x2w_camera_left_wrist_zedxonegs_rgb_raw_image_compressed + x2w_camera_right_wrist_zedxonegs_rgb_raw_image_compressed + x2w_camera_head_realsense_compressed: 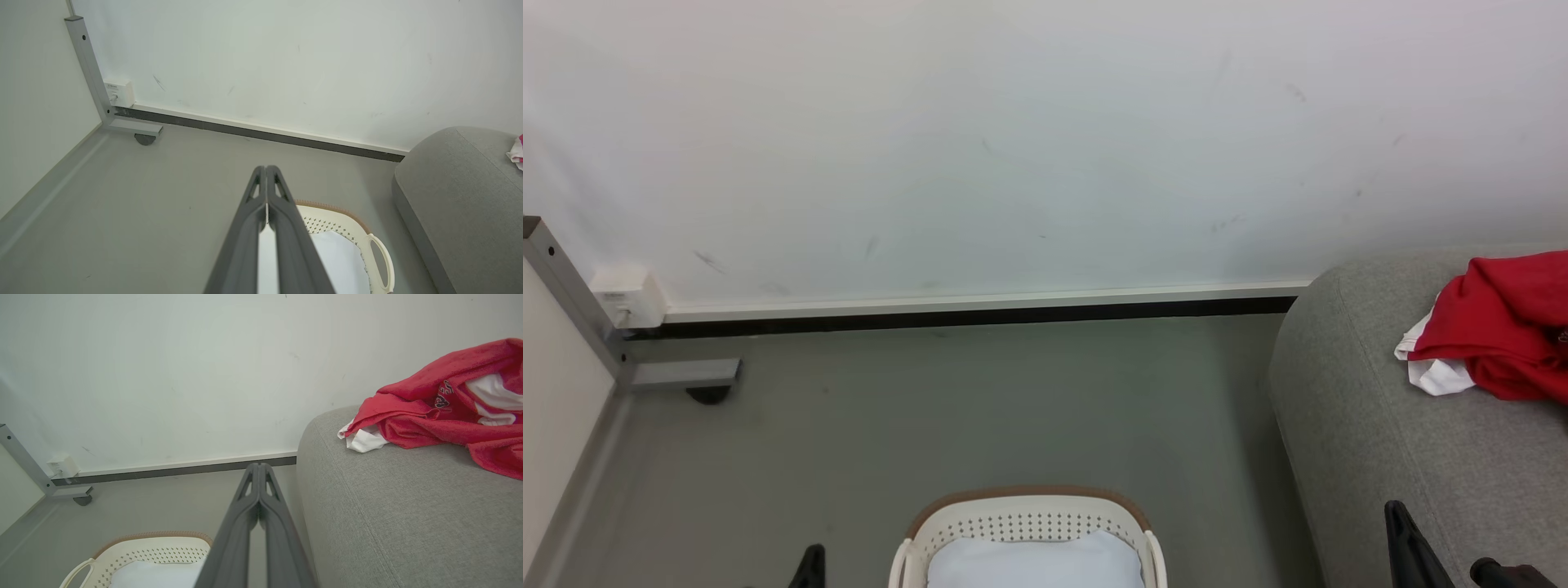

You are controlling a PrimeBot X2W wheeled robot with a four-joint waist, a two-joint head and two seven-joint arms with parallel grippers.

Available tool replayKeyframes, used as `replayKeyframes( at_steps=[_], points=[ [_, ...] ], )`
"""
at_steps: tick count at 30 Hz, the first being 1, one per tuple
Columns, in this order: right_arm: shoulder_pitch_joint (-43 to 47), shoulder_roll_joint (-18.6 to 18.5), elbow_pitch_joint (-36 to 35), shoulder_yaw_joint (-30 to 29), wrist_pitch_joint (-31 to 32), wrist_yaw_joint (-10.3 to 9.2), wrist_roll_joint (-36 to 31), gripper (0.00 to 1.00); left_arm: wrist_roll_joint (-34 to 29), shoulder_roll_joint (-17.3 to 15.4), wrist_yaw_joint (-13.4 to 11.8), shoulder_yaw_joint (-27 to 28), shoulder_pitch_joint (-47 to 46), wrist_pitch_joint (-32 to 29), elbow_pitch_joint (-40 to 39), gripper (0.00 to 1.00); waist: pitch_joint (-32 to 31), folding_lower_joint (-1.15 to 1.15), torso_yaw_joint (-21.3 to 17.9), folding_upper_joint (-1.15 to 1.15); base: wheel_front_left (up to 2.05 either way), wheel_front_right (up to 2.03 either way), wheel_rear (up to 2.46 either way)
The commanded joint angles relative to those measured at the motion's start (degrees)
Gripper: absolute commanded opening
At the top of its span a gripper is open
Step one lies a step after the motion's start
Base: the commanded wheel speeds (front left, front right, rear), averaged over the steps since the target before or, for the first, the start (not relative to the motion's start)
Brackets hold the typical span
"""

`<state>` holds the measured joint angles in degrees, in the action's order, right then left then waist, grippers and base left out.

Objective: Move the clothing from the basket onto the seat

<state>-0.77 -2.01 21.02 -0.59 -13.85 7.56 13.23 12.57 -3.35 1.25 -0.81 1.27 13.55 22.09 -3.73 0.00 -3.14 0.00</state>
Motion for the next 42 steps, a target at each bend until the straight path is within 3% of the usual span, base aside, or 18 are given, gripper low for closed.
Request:
replayKeyframes(
  at_steps=[1,22,42],
  points=[
    [-1.3,-0.4,-0.9,-0.5,0.7,-0.01,2.8,0.00,2.9,-0.2,0.4,0.7,-1.5,-0.7,-0.8,0.00,0.0,0.00,0.0,0.00,0.00,0.00,0.00],
    [-2.3,-0.6,-3.0,-1.8,5.8,-0.03,23.7,0.00,24.1,-0.1,2.0,2.1,-2.9,-5.6,-3.3,0.00,0.7,0.00,0.6,0.00,0.00,0.00,0.00],
    [-3.4,-0.7,-4.2,-2.9,9.8,-0.05,38.7,0.00,39.1,0.0,3.2,3.5,-4.3,-9.5,-4.7,0.00,1.3,0.00,1.1,0.00,0.00,0.00,0.00]
  ],
)
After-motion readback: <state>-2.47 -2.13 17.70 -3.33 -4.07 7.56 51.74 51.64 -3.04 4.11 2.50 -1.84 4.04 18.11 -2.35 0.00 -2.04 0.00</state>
